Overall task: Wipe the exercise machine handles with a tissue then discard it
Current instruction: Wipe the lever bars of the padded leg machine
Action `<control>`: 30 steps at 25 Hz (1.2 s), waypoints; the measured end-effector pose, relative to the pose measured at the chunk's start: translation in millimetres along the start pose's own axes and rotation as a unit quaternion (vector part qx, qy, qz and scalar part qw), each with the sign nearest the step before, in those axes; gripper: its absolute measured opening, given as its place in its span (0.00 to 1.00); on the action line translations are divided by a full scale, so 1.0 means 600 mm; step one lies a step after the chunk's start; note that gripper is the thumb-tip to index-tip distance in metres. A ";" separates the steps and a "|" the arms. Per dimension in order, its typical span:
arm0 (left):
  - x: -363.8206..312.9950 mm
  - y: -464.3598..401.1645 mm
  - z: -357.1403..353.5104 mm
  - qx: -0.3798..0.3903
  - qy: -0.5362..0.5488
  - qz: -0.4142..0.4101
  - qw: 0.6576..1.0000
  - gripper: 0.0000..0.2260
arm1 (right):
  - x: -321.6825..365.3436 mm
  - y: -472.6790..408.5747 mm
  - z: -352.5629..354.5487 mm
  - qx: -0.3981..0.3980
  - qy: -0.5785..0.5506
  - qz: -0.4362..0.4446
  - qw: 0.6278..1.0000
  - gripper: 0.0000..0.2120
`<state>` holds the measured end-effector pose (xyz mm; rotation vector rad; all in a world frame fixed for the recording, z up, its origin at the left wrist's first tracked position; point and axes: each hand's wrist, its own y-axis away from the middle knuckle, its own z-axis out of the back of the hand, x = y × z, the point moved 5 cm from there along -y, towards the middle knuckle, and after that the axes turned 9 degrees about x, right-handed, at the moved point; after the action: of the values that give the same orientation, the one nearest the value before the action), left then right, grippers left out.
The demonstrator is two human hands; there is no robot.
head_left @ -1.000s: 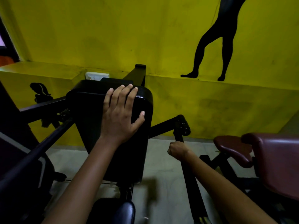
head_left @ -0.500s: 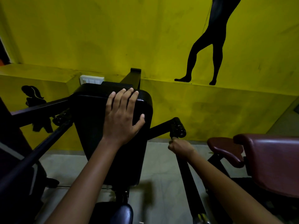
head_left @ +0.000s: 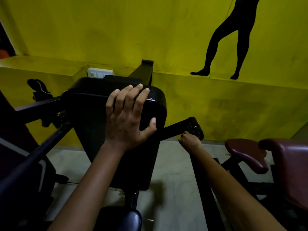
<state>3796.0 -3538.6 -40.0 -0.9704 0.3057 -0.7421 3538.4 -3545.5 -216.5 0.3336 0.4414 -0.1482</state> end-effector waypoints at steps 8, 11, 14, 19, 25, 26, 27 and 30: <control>0.004 -0.001 -0.001 -0.009 0.005 -0.011 1.000 0.29 | 0.034 0.021 -0.004 0.018 0.093 0.011 0.995 0.13; 0.005 -0.002 -0.003 -0.004 0.008 -0.012 1.000 0.29 | 0.046 0.038 -0.006 0.029 0.110 0.016 0.993 0.12; 0.004 -0.002 -0.004 0.000 0.009 -0.008 1.000 0.29 | 0.057 0.057 -0.004 0.035 0.111 0.031 0.993 0.13; 0.004 -0.003 -0.003 0.000 0.008 -0.005 1.000 0.29 | 0.070 0.079 -0.003 0.041 0.123 0.044 0.991 0.14; 0.001 -0.003 -0.005 -0.013 -0.003 -0.004 1.000 0.29 | 0.090 0.092 -0.016 0.048 0.131 0.042 0.989 0.13; 0.002 -0.003 -0.005 -0.013 -0.007 -0.004 1.000 0.29 | 0.093 0.093 -0.018 0.052 0.126 0.037 0.990 0.13; 0.003 -0.002 -0.005 -0.013 -0.012 -0.004 1.000 0.29 | 0.094 0.093 -0.020 0.054 0.117 0.031 0.991 0.13; 0.003 -0.004 -0.003 -0.017 -0.018 -0.006 1.000 0.29 | 0.095 0.101 -0.016 0.050 0.117 0.031 0.991 0.13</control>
<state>3795.1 -3541.8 -39.2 -1.0172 0.2820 -0.7319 3598.6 -3489.4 -232.8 0.4648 0.6569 -0.0695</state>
